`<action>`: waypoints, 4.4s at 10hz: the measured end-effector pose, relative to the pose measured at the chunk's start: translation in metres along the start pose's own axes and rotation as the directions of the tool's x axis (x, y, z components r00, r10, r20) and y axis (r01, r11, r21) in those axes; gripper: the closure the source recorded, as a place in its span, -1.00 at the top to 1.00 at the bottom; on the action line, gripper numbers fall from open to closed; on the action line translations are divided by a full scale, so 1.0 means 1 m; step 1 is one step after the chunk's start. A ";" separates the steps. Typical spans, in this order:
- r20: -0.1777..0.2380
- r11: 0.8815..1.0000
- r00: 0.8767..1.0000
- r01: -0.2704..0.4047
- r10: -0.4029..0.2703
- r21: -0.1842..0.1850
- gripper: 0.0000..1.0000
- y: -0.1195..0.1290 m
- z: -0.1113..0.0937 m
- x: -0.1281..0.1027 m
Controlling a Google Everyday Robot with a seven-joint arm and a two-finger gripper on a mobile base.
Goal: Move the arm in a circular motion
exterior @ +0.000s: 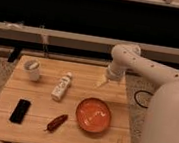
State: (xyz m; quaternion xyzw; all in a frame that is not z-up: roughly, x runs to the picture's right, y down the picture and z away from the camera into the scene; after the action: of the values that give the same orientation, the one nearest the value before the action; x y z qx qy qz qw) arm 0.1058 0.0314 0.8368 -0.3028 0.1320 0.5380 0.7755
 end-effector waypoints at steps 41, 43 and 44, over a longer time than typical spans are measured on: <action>0.031 0.879 0.885 0.457 -0.465 0.137 0.60 0.140 -0.039 -0.085; 0.048 0.827 0.829 0.548 -0.557 0.124 0.60 0.187 -0.047 -0.057; 0.055 0.807 0.808 0.579 -0.587 0.119 0.60 0.204 -0.051 -0.046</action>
State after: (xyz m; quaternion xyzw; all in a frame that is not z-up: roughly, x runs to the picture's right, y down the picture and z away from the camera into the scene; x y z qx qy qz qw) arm -0.0918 0.0142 0.7542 -0.2665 0.0238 0.2798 0.9220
